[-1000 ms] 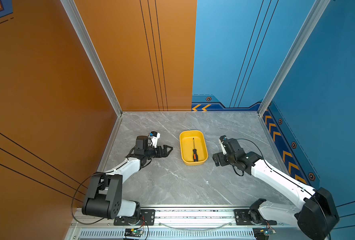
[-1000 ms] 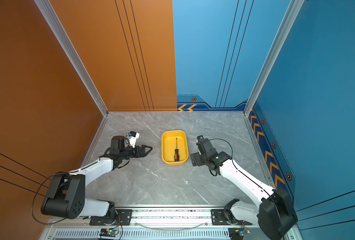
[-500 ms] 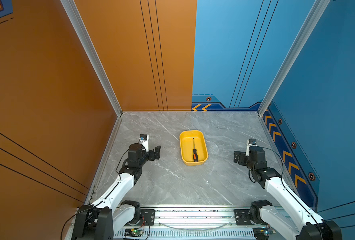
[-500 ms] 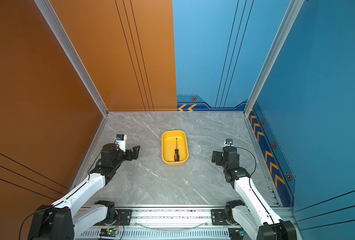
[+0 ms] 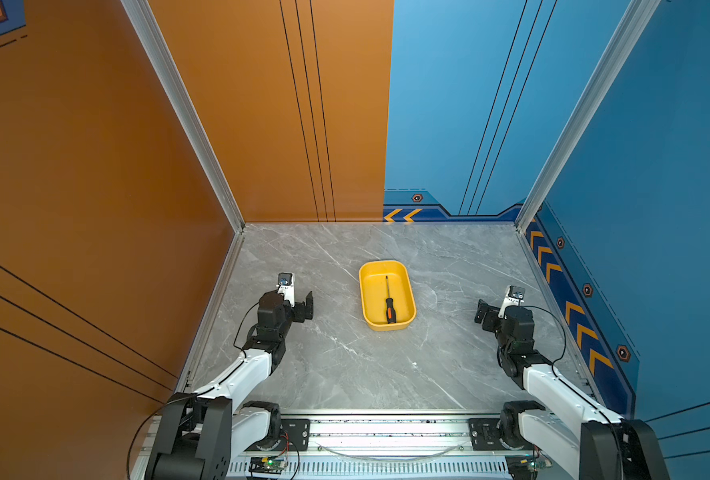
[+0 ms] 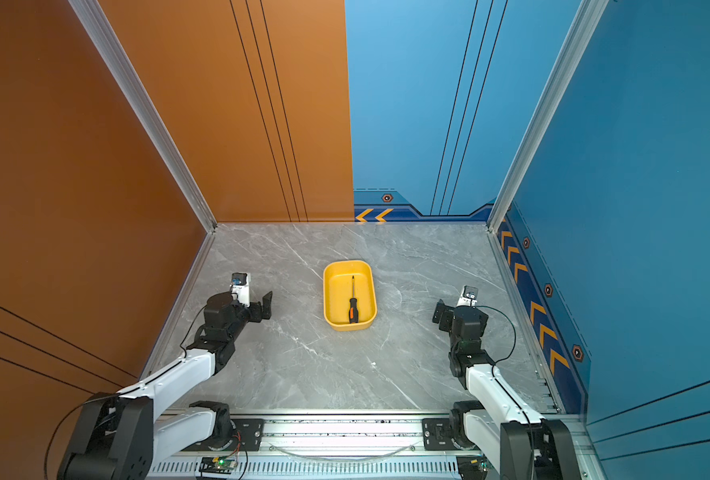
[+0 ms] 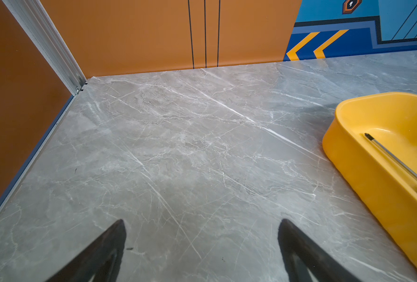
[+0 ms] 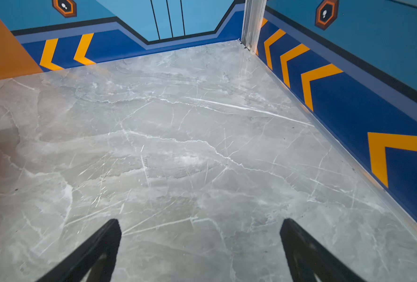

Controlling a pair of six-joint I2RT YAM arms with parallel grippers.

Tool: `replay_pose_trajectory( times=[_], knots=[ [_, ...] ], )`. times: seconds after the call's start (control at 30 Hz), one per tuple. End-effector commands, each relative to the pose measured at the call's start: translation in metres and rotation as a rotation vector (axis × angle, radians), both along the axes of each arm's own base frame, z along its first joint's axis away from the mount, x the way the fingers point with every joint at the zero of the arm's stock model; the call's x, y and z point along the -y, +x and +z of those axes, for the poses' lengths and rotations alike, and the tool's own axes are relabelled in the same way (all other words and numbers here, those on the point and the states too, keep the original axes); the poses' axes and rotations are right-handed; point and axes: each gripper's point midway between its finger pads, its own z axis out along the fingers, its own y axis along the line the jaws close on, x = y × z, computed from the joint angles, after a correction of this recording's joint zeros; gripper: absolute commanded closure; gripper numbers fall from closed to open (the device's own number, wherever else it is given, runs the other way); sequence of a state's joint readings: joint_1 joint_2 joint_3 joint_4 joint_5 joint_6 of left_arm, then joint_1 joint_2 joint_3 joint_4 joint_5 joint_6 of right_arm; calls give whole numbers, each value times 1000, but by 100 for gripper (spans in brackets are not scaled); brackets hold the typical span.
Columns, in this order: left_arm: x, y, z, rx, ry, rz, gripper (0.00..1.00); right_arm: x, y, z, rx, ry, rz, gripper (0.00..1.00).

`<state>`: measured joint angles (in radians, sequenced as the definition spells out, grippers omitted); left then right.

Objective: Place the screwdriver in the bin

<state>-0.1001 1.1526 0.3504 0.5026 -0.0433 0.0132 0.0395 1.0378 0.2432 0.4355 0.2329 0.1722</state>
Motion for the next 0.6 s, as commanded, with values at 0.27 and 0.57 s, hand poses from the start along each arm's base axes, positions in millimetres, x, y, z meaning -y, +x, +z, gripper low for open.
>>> replay_pose_trajectory(
  times=[0.27, 0.57],
  knots=[
    [-2, 16, -11, 43, 26, -10, 2, -4, 49, 17, 136, -46, 44, 2],
    [-5, 24, -10, 86, 72, -6, 2, -27, 62, -5, 133, -148, 120, 1]
  ],
)
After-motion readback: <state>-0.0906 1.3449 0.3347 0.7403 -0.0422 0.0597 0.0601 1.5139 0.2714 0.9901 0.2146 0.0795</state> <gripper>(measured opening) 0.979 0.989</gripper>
